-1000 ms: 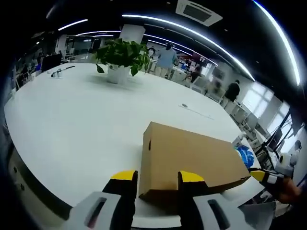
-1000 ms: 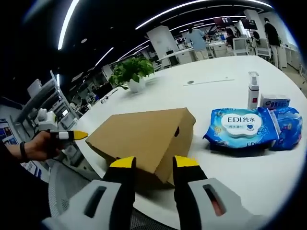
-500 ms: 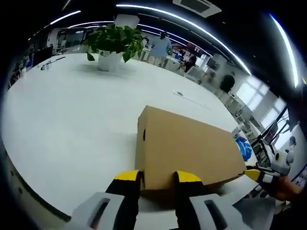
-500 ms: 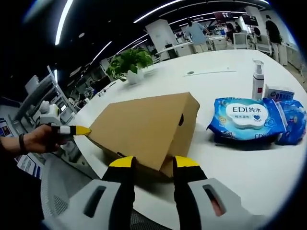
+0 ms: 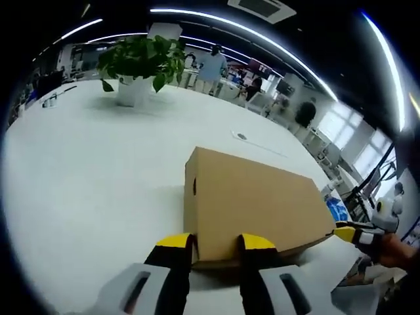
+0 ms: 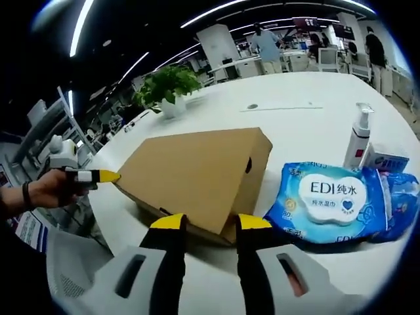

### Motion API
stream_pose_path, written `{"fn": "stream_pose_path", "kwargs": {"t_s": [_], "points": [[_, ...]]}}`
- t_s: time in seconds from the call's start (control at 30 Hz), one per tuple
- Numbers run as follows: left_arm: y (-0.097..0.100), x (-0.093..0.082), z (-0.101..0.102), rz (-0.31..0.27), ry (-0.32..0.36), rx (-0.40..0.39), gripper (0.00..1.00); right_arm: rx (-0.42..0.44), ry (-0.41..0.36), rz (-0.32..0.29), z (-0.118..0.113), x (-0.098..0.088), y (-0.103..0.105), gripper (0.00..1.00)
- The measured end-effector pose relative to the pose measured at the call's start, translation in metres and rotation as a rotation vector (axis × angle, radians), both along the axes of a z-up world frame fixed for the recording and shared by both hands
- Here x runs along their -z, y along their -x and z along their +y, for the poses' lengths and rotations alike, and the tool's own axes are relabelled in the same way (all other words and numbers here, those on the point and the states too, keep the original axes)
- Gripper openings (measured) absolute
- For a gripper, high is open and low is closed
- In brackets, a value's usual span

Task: Operate the shoe box by opening the lid, removing the specified soft item, and placing it in the target area until the item is outside and the box remains undamaged.

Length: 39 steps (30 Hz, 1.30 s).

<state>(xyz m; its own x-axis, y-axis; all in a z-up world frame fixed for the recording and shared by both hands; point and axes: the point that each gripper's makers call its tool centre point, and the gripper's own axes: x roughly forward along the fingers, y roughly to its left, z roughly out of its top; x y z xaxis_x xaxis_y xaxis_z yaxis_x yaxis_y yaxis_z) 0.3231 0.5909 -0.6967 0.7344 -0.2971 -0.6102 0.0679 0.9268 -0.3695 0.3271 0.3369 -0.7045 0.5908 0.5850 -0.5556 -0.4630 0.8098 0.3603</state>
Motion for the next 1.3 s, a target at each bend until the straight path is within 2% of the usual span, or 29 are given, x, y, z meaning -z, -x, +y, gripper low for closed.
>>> {"fn": "stream_pose_path", "kwargs": {"t_s": [0.13,0.3,0.6,0.9,0.97,1.0,1.07,1.13,1.3], "points": [[-0.012,0.0,-0.007,-0.003,0.001,0.009,0.28,0.014,0.007,-0.001,-0.008,0.001,-0.012,0.27],[-0.021,0.0,-0.012,0.0,-0.003,0.022,0.28,0.025,0.012,-0.007,-0.012,0.001,-0.016,0.27],[-0.019,0.001,-0.011,-0.022,0.005,0.026,0.28,0.037,0.004,-0.014,-0.012,0.0,-0.015,0.27],[-0.019,0.0,-0.01,-0.014,0.019,0.034,0.29,0.044,-0.013,-0.001,-0.013,0.001,-0.016,0.28],[-0.016,0.0,-0.008,-0.015,0.041,0.018,0.29,0.023,-0.013,-0.013,-0.012,-0.001,-0.013,0.29],[-0.011,0.001,-0.008,-0.002,0.07,-0.001,0.29,0.015,-0.001,-0.023,-0.013,-0.001,-0.01,0.31],[-0.004,-0.002,-0.007,-0.018,0.089,-0.014,0.3,0.013,0.008,-0.064,-0.015,-0.006,-0.006,0.37],[0.007,-0.005,-0.004,-0.052,0.074,-0.014,0.33,0.02,-0.002,-0.084,-0.019,-0.01,0.003,0.39],[0.037,-0.008,-0.006,-0.08,0.028,0.035,0.36,0.043,0.023,-0.106,-0.034,-0.008,0.025,0.43]]}}
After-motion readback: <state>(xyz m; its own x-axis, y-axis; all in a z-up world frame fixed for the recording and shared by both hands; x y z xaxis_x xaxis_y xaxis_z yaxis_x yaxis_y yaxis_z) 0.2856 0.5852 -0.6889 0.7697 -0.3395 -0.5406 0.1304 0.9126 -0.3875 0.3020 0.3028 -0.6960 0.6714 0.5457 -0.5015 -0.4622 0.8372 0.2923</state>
